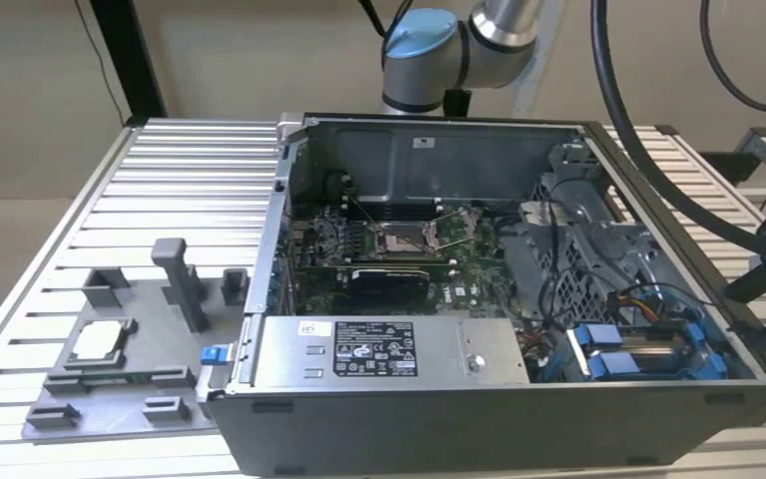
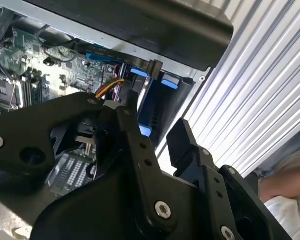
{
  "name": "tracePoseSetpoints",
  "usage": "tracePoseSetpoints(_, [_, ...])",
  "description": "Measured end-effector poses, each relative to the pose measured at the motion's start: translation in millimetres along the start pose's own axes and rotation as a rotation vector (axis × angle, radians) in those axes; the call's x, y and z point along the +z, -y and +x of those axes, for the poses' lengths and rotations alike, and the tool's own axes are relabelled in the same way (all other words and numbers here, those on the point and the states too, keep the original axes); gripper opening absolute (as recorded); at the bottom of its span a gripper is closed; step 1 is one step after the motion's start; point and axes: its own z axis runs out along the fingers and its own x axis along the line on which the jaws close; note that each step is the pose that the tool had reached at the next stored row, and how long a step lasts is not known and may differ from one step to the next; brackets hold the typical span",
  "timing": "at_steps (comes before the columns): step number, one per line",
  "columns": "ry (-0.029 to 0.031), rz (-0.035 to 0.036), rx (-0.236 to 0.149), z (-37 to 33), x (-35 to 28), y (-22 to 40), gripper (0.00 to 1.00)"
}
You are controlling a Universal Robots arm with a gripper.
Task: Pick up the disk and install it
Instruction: 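Insert the second disk wire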
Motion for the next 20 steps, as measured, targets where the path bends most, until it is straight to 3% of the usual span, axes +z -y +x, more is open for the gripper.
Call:
tracePoseSetpoints(7, [0.0013,-0.0002,0.002,-0.3,10.6,7.7,1.0])
tracePoseSetpoints(11, [0.0081,-0.002,0.0,-0.2,16.0,9.4,1.0])
tracePoseSetpoints(15, [0.019,-0.0058,-0.014,-0.5,16.5,10.9,1.0])
tracePoseSetpoints(20, [0.0205,-0.008,-0.03,-1.1,16.0,13.1,1.0])
